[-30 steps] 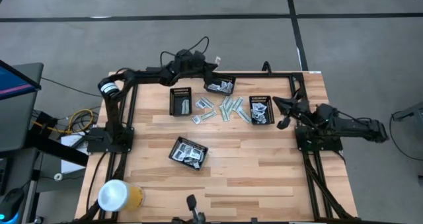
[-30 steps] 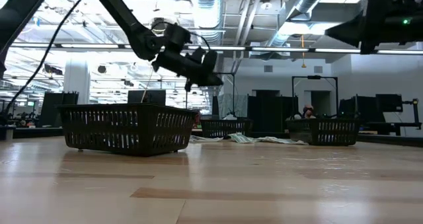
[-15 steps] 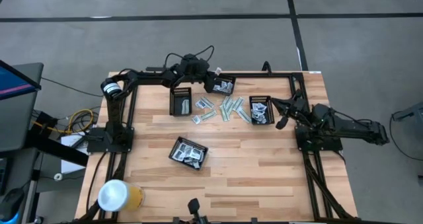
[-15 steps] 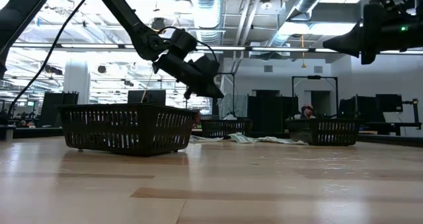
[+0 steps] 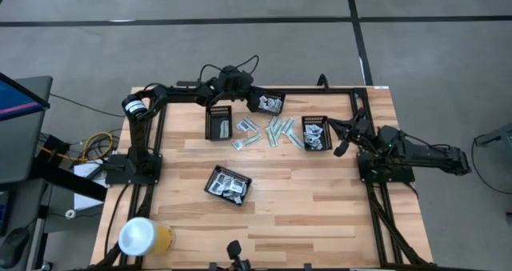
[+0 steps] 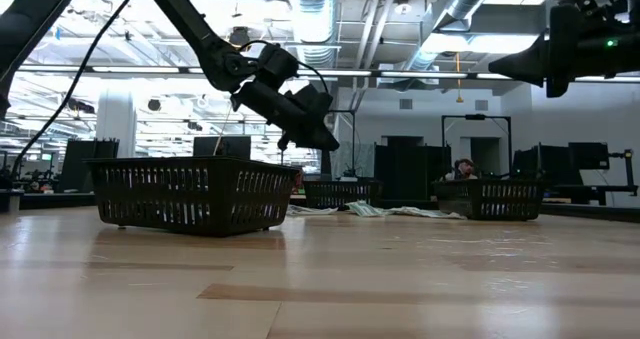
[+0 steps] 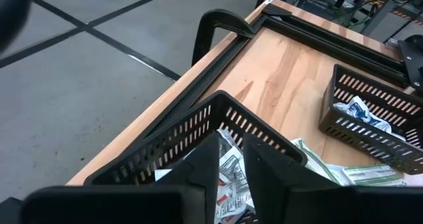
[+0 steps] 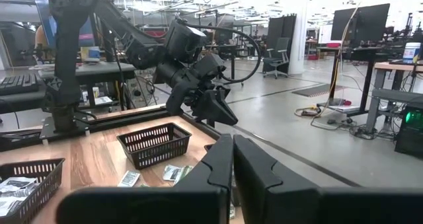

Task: Pick & Place First Aid Supplies
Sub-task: Put the orange ointment pack into the top black bin

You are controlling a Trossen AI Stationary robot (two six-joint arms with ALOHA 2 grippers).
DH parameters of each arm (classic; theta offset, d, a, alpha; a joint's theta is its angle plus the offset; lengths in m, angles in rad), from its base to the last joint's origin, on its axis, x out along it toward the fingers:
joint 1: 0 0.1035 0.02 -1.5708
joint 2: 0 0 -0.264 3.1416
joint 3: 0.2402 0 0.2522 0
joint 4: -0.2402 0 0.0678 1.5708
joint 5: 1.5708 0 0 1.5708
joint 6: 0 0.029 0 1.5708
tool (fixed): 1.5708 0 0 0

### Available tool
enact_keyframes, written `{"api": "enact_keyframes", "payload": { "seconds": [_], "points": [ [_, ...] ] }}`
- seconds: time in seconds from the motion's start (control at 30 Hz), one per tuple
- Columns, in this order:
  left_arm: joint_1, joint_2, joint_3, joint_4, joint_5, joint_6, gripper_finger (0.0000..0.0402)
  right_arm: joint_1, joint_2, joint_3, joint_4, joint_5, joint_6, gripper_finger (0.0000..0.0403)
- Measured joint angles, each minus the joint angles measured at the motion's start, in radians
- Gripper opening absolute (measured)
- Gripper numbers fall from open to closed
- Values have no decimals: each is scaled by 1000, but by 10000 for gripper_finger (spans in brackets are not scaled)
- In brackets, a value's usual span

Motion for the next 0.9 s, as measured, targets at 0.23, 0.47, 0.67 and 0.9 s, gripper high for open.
{"api": "enact_keyframes", "payload": {
  "seconds": [0.23,0.47,0.67,0.9],
  "points": [
    [0,-19,0,-44,2,2,71,0,0,0,0,0,0,8],
    [-19,-92,0,-194,7,115,65,0,0,0,-4,0,0,8],
    [-69,-189,0,-387,7,257,64,0,0,0,-5,0,0,8],
    [-134,-278,0,-679,0,431,63,0,0,0,-24,0,0,8]
  ]
}}
